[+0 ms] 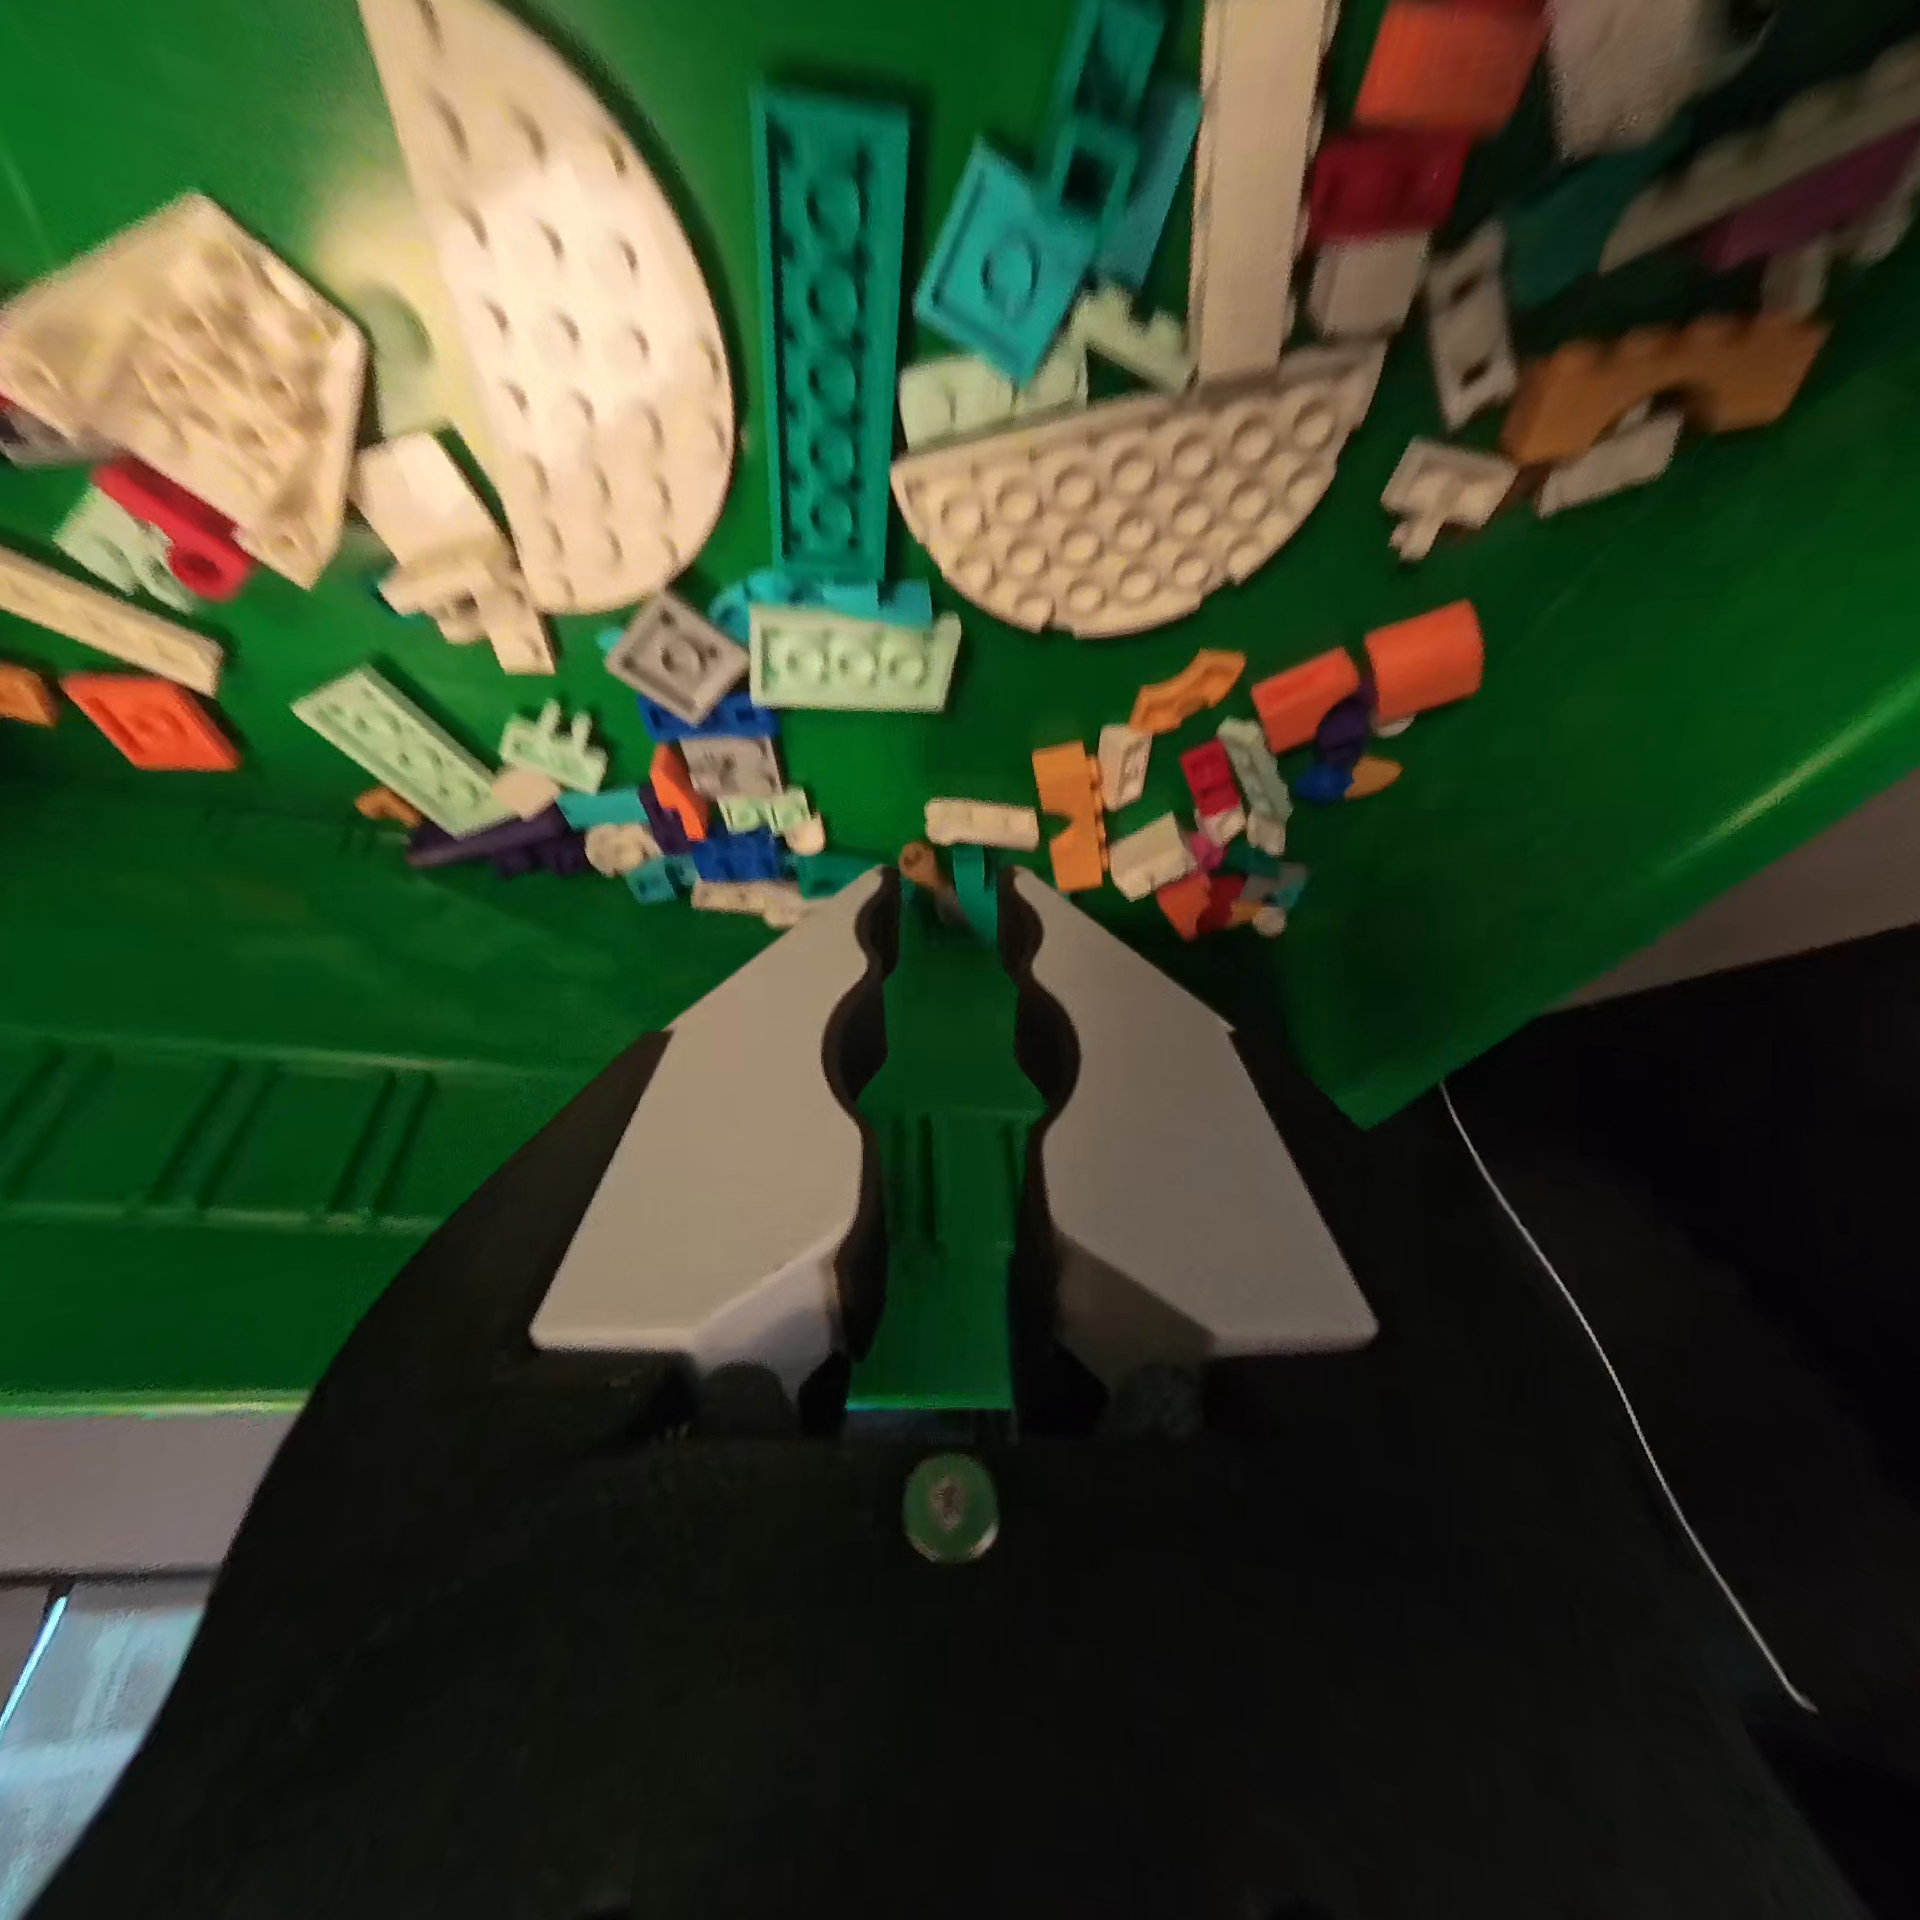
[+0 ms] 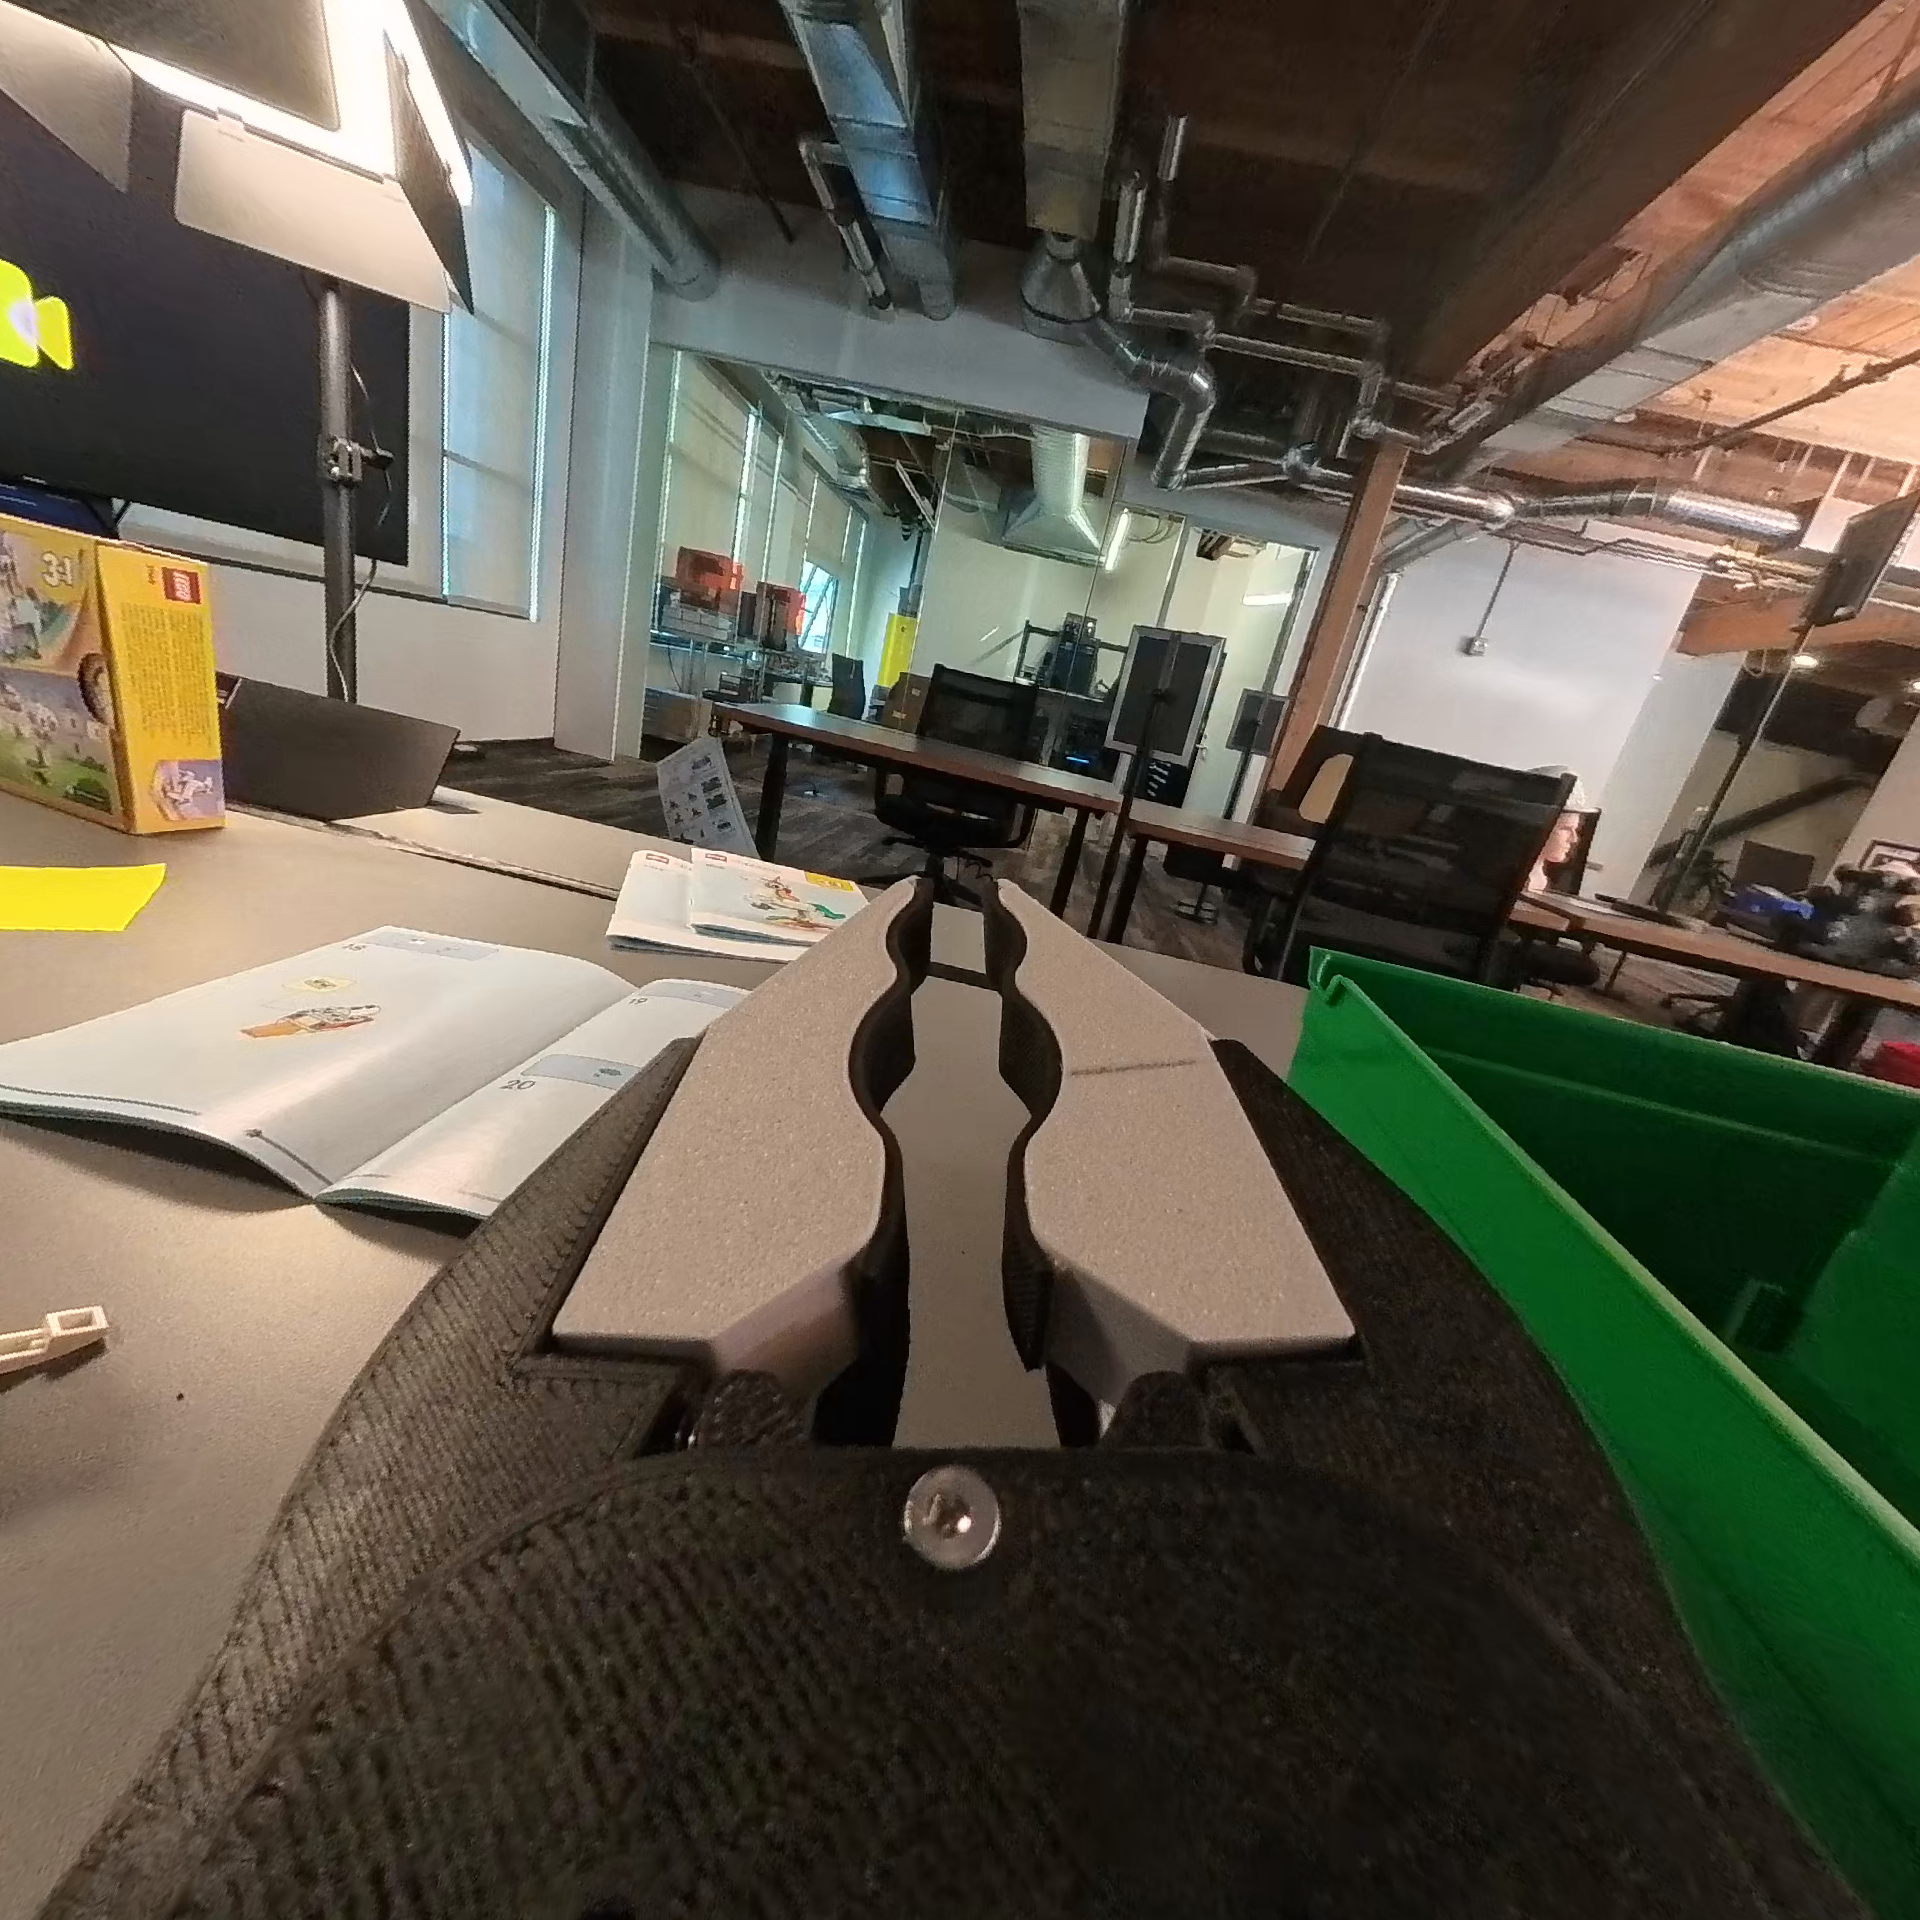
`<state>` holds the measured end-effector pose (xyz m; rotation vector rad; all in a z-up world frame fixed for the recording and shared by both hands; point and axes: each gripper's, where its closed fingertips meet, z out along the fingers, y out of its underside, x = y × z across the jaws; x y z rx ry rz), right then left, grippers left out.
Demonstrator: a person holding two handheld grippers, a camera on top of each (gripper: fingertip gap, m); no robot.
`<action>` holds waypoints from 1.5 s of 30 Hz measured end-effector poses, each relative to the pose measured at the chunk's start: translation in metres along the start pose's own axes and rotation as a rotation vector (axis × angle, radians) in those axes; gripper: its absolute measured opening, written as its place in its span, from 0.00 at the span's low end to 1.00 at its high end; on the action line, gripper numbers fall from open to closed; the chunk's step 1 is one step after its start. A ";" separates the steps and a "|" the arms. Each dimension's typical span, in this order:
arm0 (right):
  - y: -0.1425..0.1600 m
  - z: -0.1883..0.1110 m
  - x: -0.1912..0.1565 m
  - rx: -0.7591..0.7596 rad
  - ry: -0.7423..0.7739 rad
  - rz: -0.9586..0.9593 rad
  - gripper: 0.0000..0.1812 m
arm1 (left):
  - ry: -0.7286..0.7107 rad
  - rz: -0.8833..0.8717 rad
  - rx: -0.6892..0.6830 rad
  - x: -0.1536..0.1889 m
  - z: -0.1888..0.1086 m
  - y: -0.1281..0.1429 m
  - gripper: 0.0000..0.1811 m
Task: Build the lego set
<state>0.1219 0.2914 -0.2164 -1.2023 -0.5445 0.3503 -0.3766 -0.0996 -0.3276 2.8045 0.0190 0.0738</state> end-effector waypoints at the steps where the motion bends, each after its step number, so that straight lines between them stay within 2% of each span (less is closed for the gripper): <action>1: 0.000 0.000 0.000 0.000 -0.001 0.000 0.04 | -0.003 -0.006 -0.032 0.000 0.002 0.007 0.10; 3: 0.000 0.000 -0.001 0.000 -0.003 -0.001 0.04 | -0.002 -0.011 -0.069 0.001 0.005 0.014 0.09; 17: 0.000 0.001 -0.002 0.000 -0.007 -0.002 0.04 | 0.064 -0.051 -0.097 0.006 0.018 0.011 0.06; 23: 0.000 0.001 -0.002 0.002 -0.007 0.000 0.04 | 0.057 -0.046 -0.114 0.005 0.021 0.012 0.04; 25: 0.000 0.001 -0.001 0.003 -0.005 0.002 0.04 | 0.016 -0.028 -0.079 0.003 0.013 0.008 0.03; 27: 0.000 0.001 -0.001 0.002 -0.004 0.005 0.04 | -0.032 -0.016 0.026 0.007 -0.007 -0.004 0.03; 29: 0.000 0.002 -0.002 0.003 -0.010 0.009 0.04 | -0.085 0.032 0.215 0.024 -0.039 -0.028 0.03; 30: -0.001 0.003 -0.003 0.006 -0.014 0.009 0.04 | -0.077 0.094 0.337 0.043 -0.059 -0.043 0.03; 33: -0.006 0.004 -0.012 0.024 -0.057 0.007 0.04 | 0.023 0.297 0.884 0.129 -0.146 -0.089 0.03; 35: -0.011 0.005 -0.028 0.038 -0.146 0.000 0.06 | 0.117 0.518 1.205 0.195 -0.194 -0.095 0.03; 36: -0.015 0.004 -0.042 0.052 -0.225 0.005 0.07 | 0.137 0.619 1.329 0.224 -0.207 -0.097 0.03; 38: -0.025 -0.004 -0.080 0.083 -0.445 0.039 0.08 | 0.127 0.786 1.450 0.270 -0.209 -0.107 0.03; 41: -0.034 -0.029 -0.140 0.098 -0.778 0.025 0.11 | 0.135 0.981 1.499 0.323 -0.184 -0.129 0.03; 45: -0.032 -0.062 -0.194 0.065 -1.051 -0.033 0.16 | 0.160 1.097 1.550 0.361 -0.158 -0.152 0.03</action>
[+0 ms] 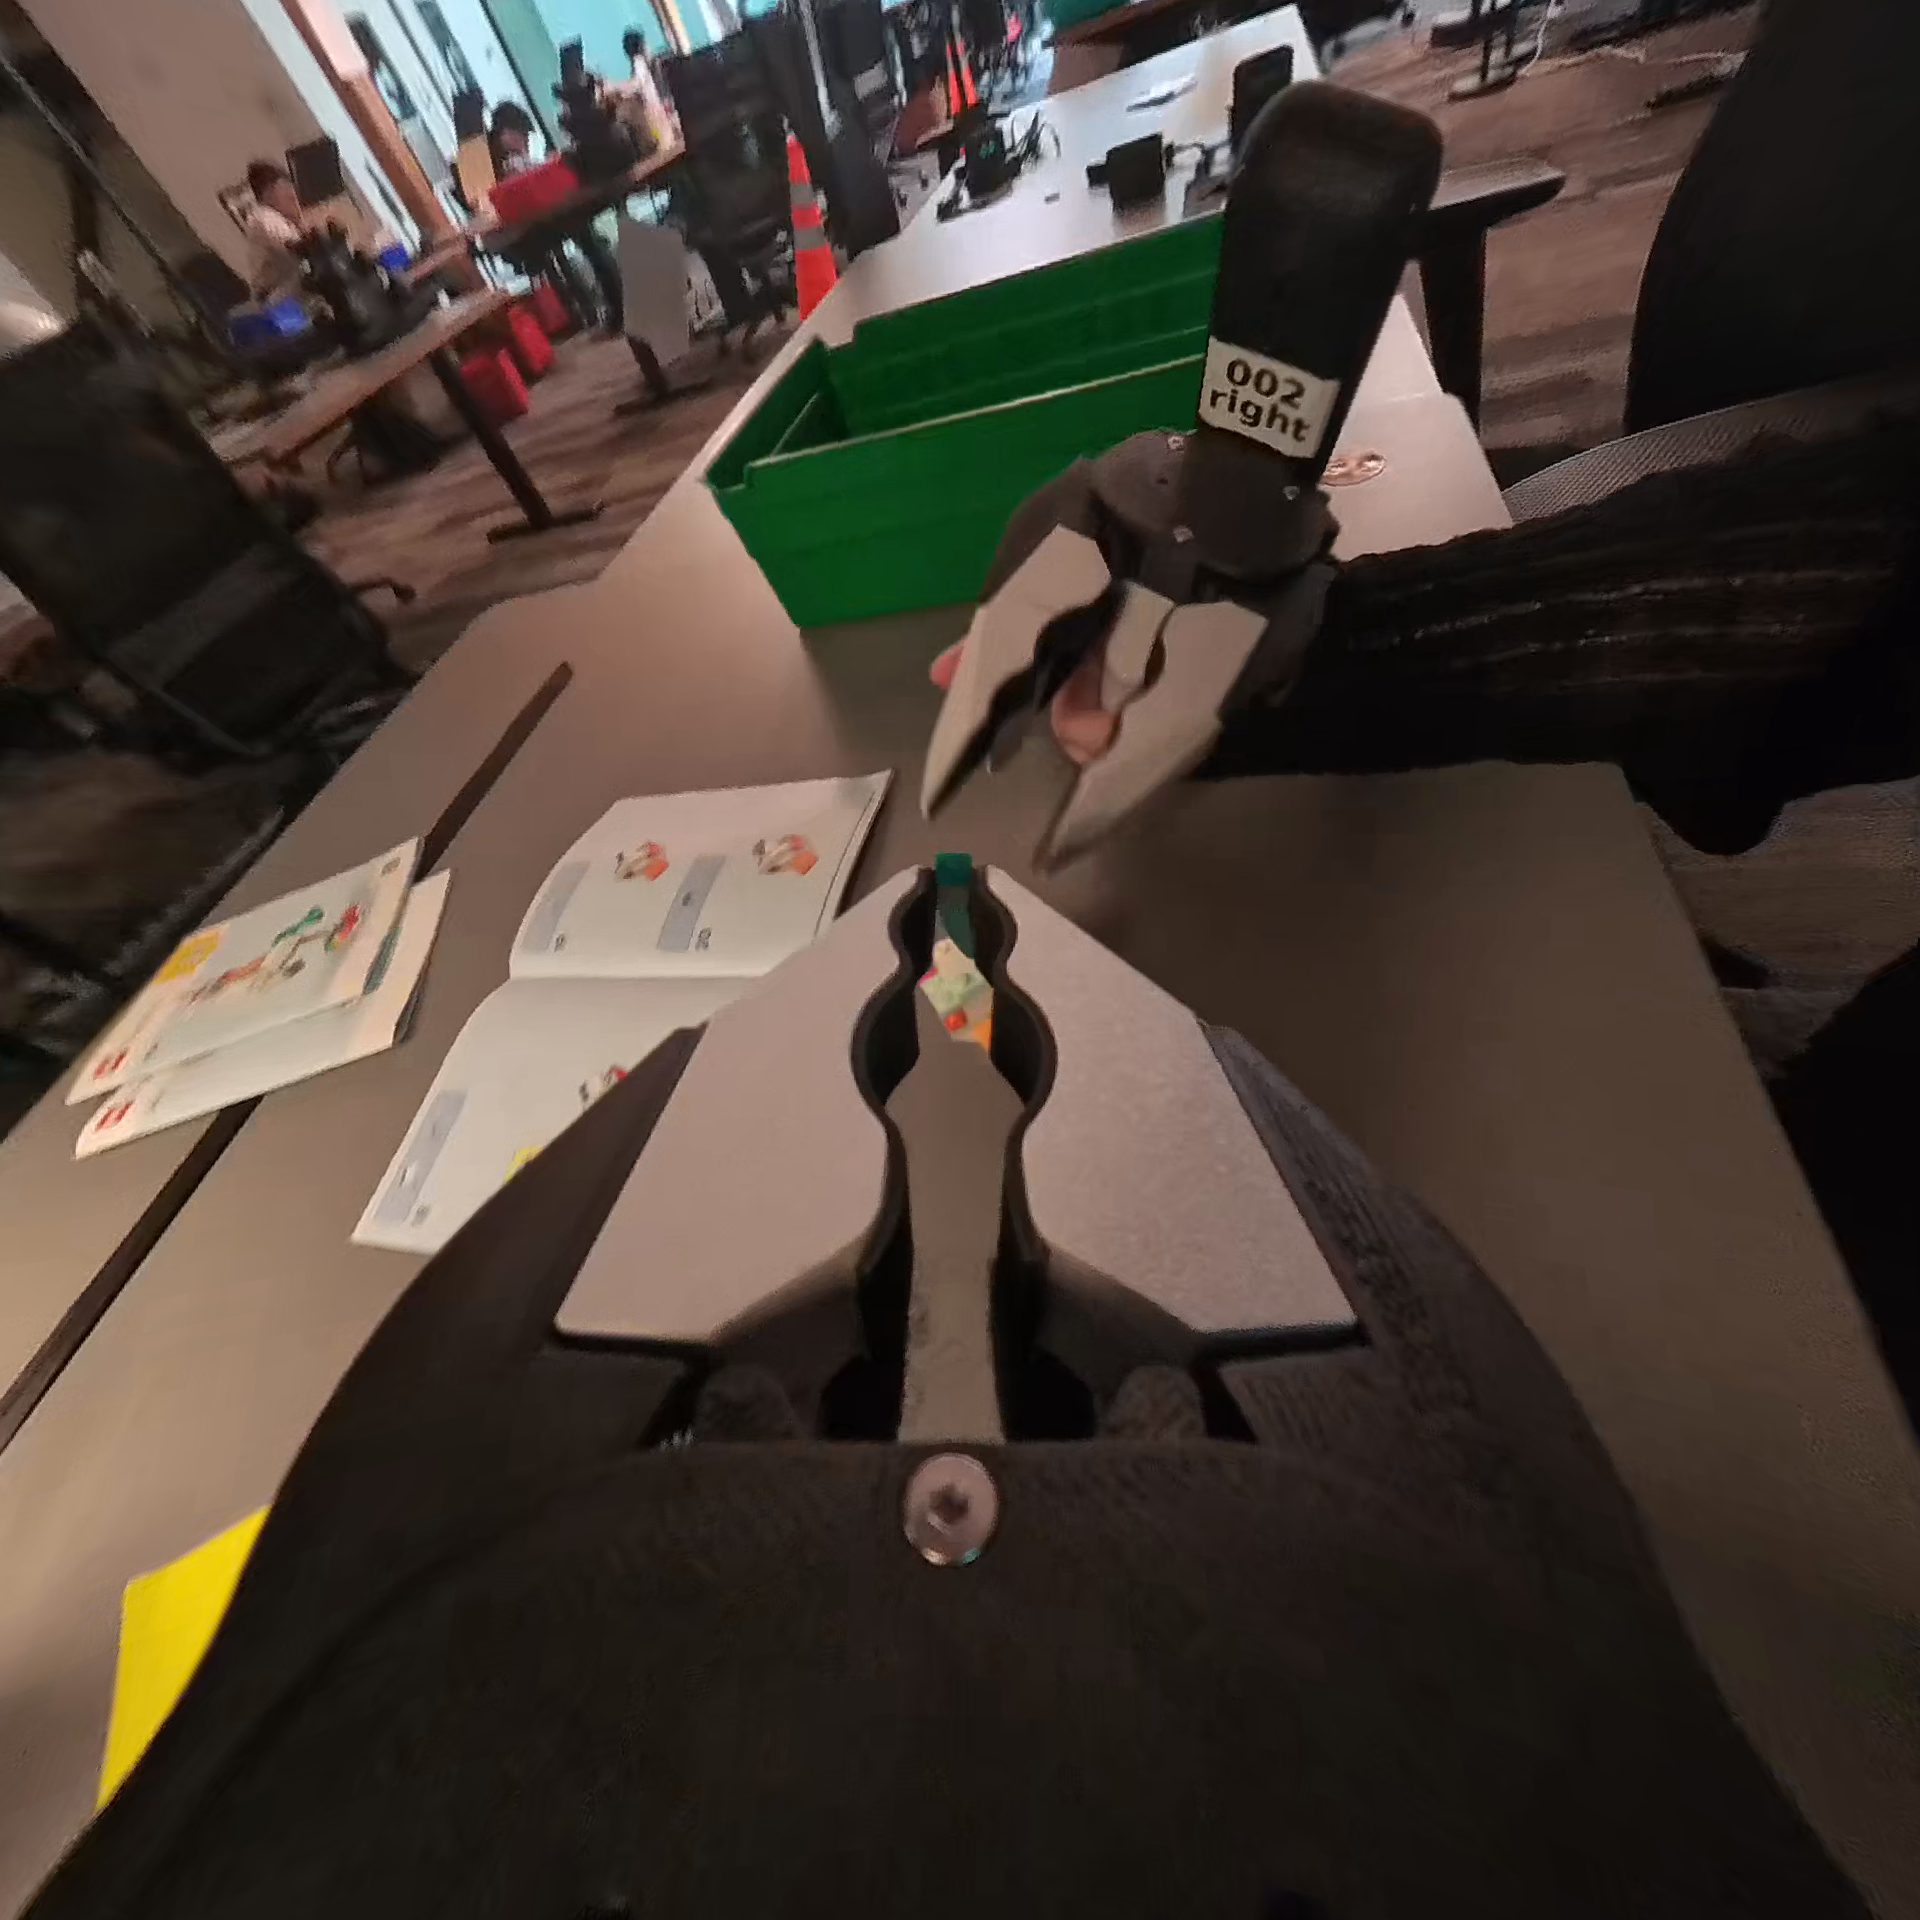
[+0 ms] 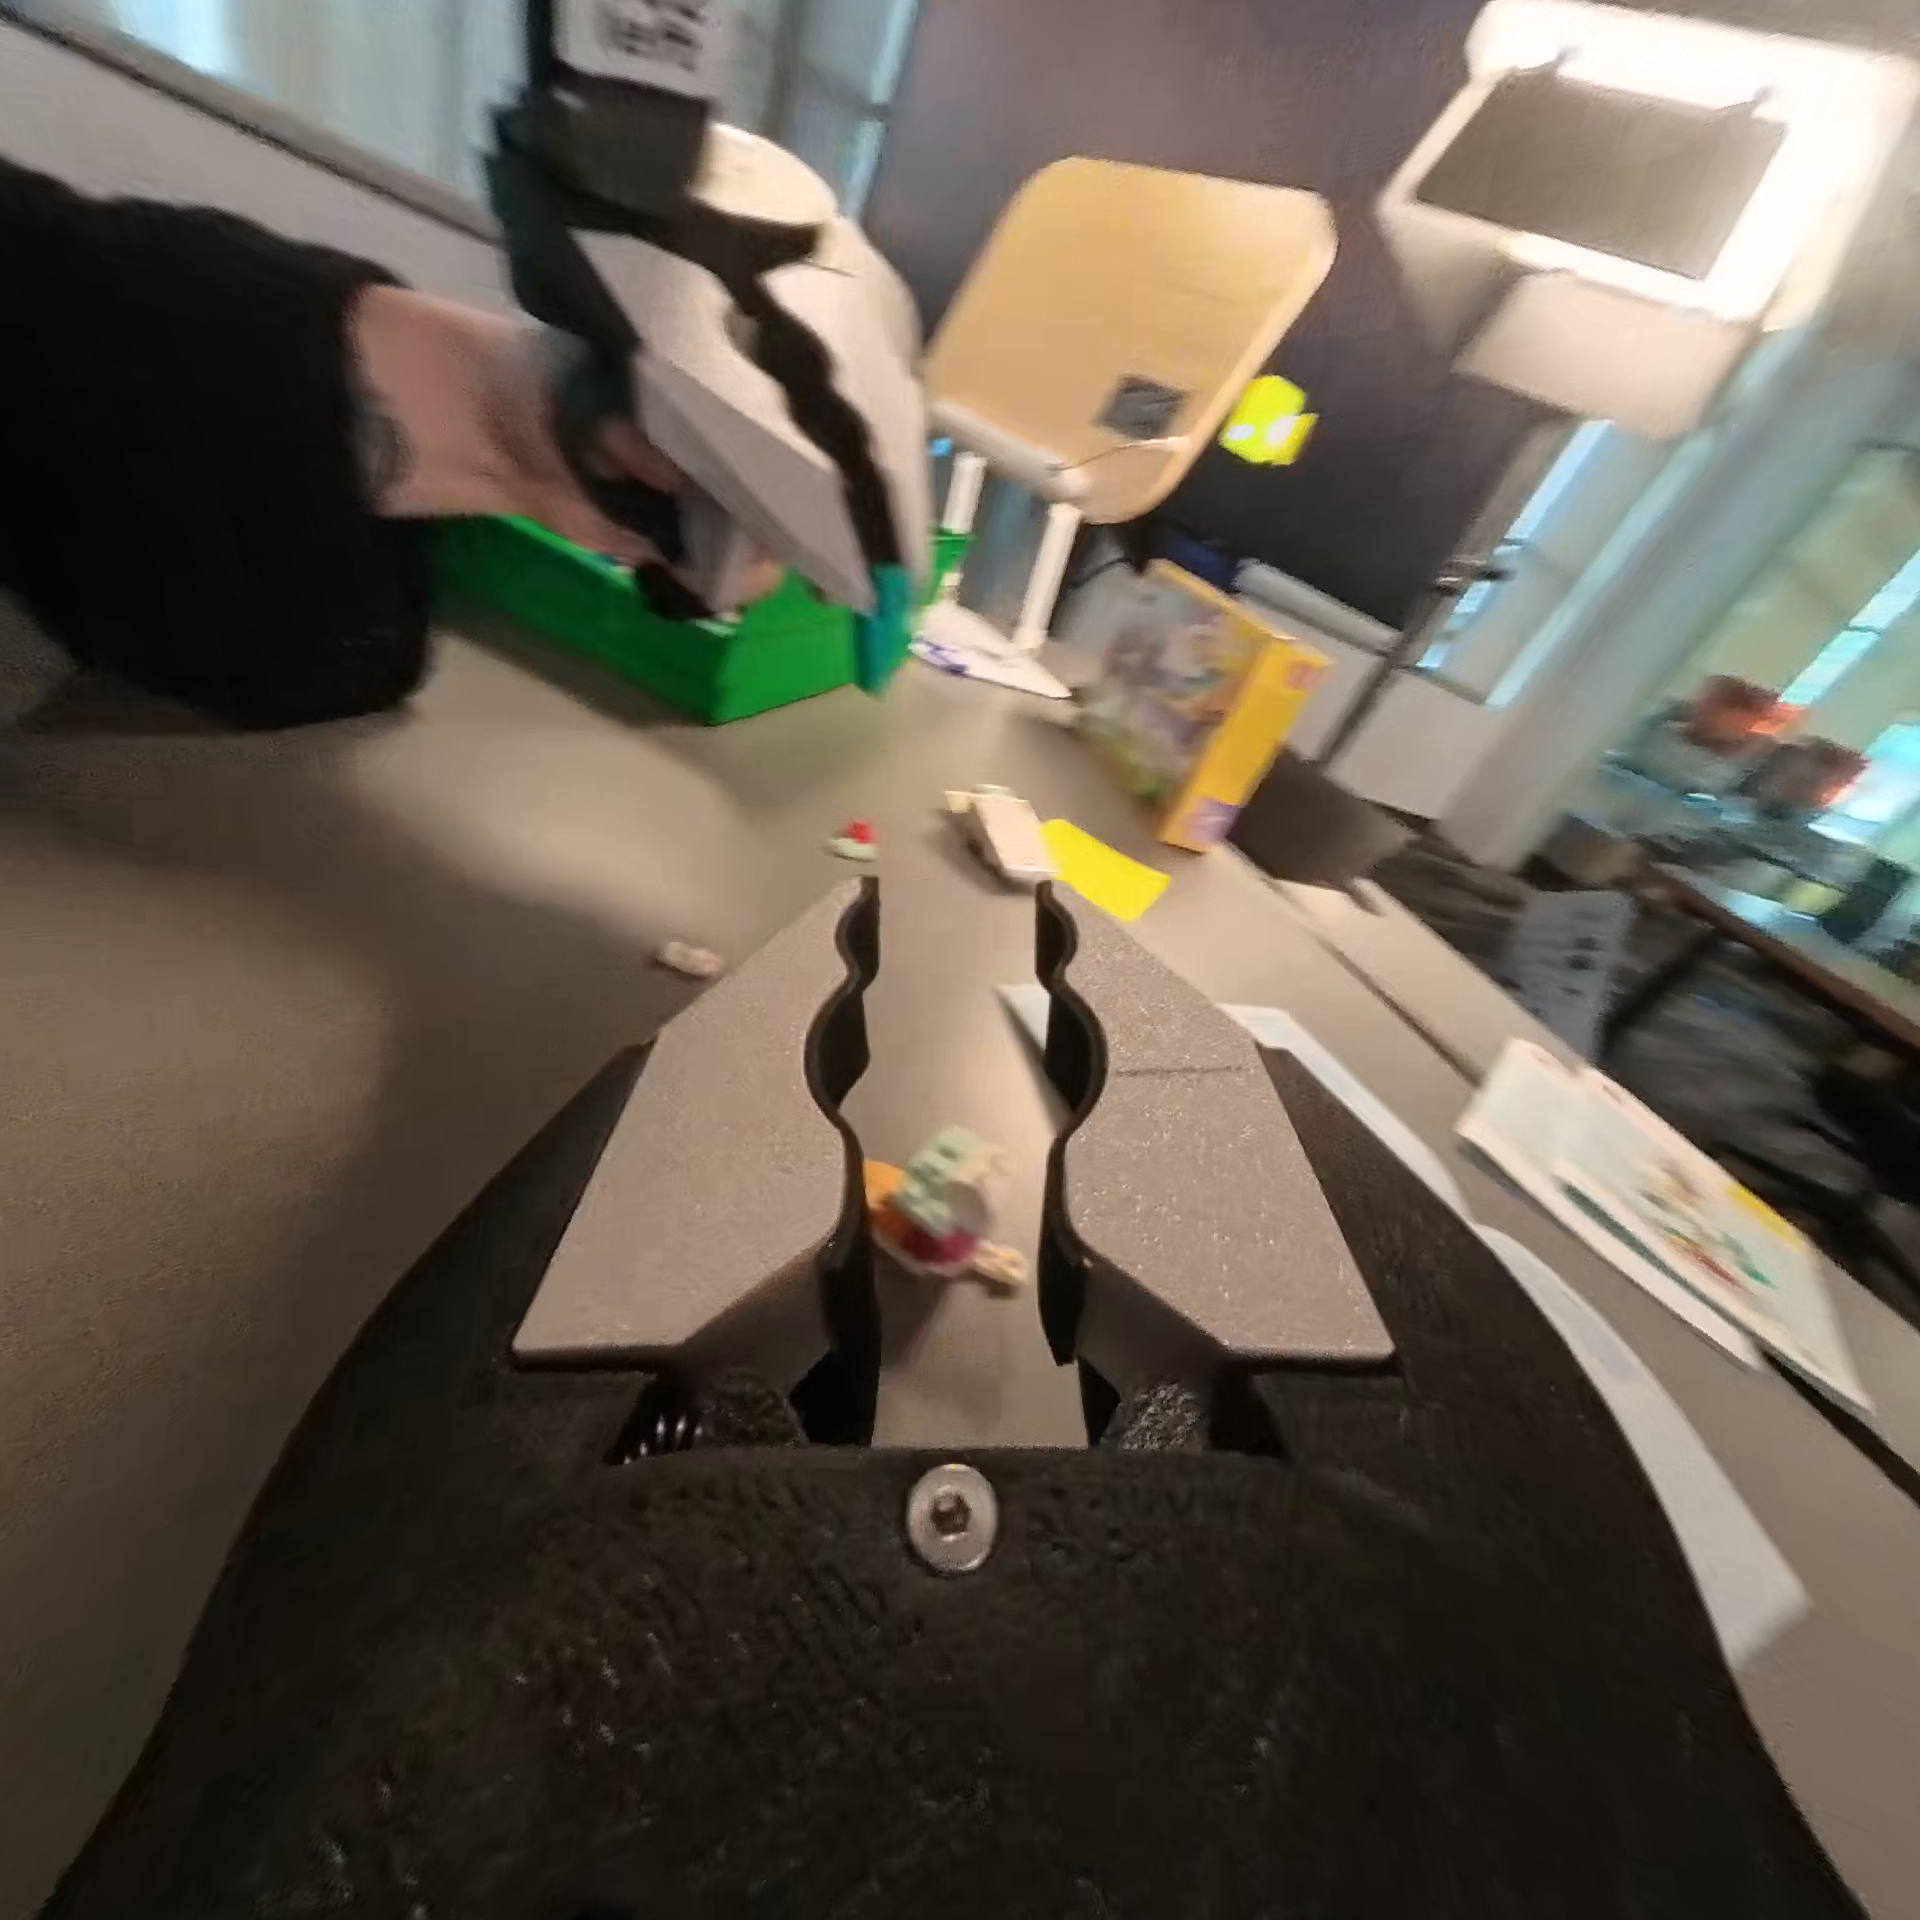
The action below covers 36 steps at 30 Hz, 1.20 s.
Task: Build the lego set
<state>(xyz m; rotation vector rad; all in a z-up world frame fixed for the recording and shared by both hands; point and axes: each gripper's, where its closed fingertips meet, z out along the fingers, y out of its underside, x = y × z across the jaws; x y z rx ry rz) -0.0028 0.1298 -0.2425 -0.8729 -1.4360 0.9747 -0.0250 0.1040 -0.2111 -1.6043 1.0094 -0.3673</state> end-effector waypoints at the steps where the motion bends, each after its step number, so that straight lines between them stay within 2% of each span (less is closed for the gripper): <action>1: 0.000 0.004 -0.010 -0.002 -0.047 0.009 0.16 | 0.004 0.016 0.017 0.003 0.006 0.001 0.03; 8: -0.014 0.006 -0.030 0.060 -0.184 0.144 0.15 | 0.064 0.106 0.128 0.026 0.020 -0.008 0.03; 13: -0.018 0.006 -0.041 0.077 -0.247 0.155 0.09 | 0.132 0.086 0.157 0.040 0.024 -0.007 0.03; 15: -0.020 0.004 -0.043 0.081 -0.262 0.157 0.03 | 0.164 0.063 0.150 0.044 0.025 -0.005 0.03; 22: -0.016 0.002 -0.043 0.055 -0.275 0.182 0.02 | 0.206 0.027 0.129 0.046 0.029 0.001 0.03; 25: -0.003 0.001 -0.025 -0.013 -0.166 0.125 0.02 | 0.180 -0.115 0.051 0.035 0.035 0.015 0.05; 28: 0.010 -0.010 0.020 -0.072 0.111 -0.010 0.02 | 0.088 -0.277 -0.022 0.013 0.043 0.039 0.15; 31: 0.032 -0.027 0.053 -0.223 0.352 -0.263 0.03 | 0.002 -0.415 -0.122 0.002 0.060 0.068 0.21; 34: 0.051 -0.031 0.059 -0.352 0.406 -0.458 0.03 | -0.025 -0.478 -0.220 0.006 0.082 0.090 0.27; 36: 0.057 -0.030 0.059 -0.404 0.417 -0.580 0.03 | -0.065 -0.447 -0.282 0.003 0.090 0.096 0.29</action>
